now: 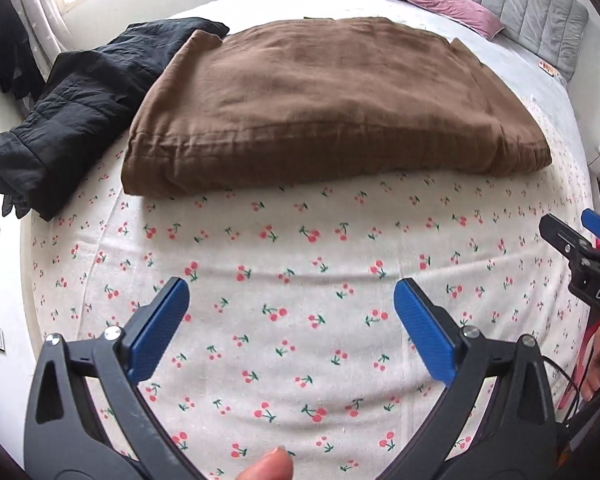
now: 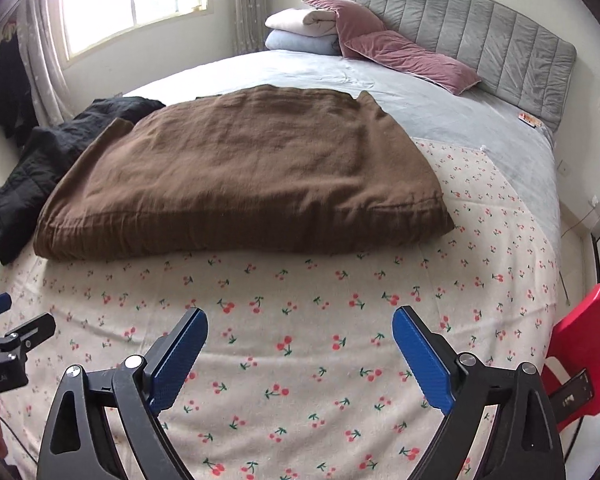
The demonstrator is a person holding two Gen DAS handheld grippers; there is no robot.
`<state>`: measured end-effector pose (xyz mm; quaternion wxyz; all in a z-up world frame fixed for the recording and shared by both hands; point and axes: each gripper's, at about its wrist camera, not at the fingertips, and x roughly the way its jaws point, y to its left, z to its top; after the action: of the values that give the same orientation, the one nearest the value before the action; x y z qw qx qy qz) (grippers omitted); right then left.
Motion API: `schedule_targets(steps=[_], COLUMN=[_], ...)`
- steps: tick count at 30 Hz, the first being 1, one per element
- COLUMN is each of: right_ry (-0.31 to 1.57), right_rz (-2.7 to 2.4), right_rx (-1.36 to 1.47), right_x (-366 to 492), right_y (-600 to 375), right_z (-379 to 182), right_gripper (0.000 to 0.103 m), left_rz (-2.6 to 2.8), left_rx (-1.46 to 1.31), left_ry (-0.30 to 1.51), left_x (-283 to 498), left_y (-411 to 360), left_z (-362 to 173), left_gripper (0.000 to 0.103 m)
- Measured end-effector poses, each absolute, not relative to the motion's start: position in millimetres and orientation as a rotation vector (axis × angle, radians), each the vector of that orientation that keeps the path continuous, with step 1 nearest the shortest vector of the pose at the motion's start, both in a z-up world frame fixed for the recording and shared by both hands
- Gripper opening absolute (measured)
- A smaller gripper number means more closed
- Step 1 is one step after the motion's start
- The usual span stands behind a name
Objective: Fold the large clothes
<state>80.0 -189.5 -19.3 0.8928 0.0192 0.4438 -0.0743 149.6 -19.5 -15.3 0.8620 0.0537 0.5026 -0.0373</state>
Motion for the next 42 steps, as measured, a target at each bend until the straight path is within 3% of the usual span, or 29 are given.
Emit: schedule_targets(steps=[42], right_ry=[0.960], right_rz=[-0.111], right_rx=[-0.022], right_x=[74.9], right_y=[-151.5], right_z=[-39.9], right_gripper=[0.095], left_rz=[0.021], left_rx=[0.091], left_ry=[1.013], left_x=[137.9], left_y=[-13.9], left_z=[-21.3], left_gripper=[0.102])
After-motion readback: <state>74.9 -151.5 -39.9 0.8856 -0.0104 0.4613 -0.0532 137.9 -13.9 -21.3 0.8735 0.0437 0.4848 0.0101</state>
